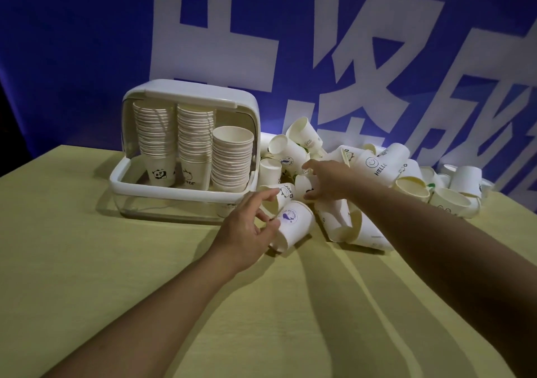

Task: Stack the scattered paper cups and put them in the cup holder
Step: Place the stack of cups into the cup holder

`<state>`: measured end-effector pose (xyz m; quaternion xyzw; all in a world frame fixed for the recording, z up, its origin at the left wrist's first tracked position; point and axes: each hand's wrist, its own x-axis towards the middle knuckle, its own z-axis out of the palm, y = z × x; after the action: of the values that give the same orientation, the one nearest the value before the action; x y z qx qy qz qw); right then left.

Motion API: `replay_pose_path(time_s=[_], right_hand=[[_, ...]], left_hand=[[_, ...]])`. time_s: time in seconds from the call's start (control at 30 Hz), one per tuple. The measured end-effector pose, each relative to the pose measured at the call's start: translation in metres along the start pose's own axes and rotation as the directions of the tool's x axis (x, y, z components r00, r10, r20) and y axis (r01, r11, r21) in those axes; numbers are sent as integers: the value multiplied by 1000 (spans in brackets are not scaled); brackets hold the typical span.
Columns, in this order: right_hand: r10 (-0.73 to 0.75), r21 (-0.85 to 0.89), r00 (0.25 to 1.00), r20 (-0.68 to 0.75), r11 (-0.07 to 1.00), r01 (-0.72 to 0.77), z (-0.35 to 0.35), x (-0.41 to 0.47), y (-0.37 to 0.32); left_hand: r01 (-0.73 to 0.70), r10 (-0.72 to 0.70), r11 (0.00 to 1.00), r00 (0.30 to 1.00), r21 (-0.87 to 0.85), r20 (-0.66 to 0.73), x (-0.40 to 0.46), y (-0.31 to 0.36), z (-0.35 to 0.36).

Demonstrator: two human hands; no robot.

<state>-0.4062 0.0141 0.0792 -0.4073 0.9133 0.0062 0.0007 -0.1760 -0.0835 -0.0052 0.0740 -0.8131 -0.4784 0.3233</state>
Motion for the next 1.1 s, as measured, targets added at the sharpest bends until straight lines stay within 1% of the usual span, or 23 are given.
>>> replay_pose_path(time_s=[0.1, 0.17, 0.27, 0.33, 0.37, 0.4, 0.43, 0.5, 0.57, 0.6, 0.63, 0.7, 0.77, 0.8, 0.87, 0.97, 1.03, 1.07, 1.1], right_hand=[[-27, 19, 999, -38, 999, 27, -4, -5, 1], [-61, 36, 992, -108, 997, 65, -11, -14, 2], [-77, 146, 969, -235, 983, 114, -22, -31, 1], [-55, 294, 945, -321, 943, 155, -27, -47, 0], [-31, 397, 931, -365, 899, 185, -27, -56, -1], [10, 516, 914, -405, 828, 219, -26, -67, -4], [71, 637, 897, -436, 729, 252, -22, -76, -7], [209, 818, 873, -442, 493, 296, -9, -94, -16], [288, 907, 874, -391, 283, 312, 8, -106, -29], [301, 927, 882, -363, 210, 310, 16, -110, -36], [306, 936, 886, -349, 159, 313, 24, -113, -44], [343, 938, 873, -346, 95, 334, 34, -114, -59], [385, 933, 854, -349, 55, 357, 39, -113, -68], [380, 931, 856, -351, 46, 362, 42, -113, -72], [333, 931, 875, -350, 20, 365, 48, -116, -78], [207, 938, 922, -328, -41, 343, 59, -126, -88], [154, 943, 931, -330, 10, 332, 66, -129, -90], [155, 941, 929, -337, 31, 336, 69, -130, -90], [168, 939, 925, -341, 27, 341, 70, -129, -89]], left_hand=[[-30, 14, 985, 995, 170, 95, -3, 4, 0], [-53, 6, 959, 986, 278, 166, -5, 6, 2], [-14, -59, 949, 973, 316, 221, -6, 10, 8], [42, -107, 956, 971, 289, 213, -6, 11, 12], [52, -108, 958, 977, 282, 185, -5, 11, 13], [44, -91, 957, 984, 288, 152, -4, 12, 14], [37, -77, 953, 990, 302, 122, -4, 12, 14], [42, -72, 949, 994, 313, 85, -5, 13, 12], [71, -91, 963, 994, 260, 65, -7, 14, 11], [69, -83, 976, 995, 207, 61, -9, 14, 11], [54, -63, 986, 997, 158, 54, -10, 14, 10], [34, -37, 995, 999, 91, 34, -12, 12, 11], [29, -29, 998, 1000, 57, 10, -13, 11, 12], [22, -22, 999, 1000, 28, -11, -12, 11, 12], [10, -14, 998, 998, -62, -61, -9, 10, 12], [5, -21, 986, 995, -166, -96, -6, 9, 12], [-20, 5, 984, 997, -179, -83, -6, 10, 11], [-27, 13, 984, 997, -178, -80, -7, 10, 10], [-25, 11, 984, 996, -175, -83, -7, 10, 10]])
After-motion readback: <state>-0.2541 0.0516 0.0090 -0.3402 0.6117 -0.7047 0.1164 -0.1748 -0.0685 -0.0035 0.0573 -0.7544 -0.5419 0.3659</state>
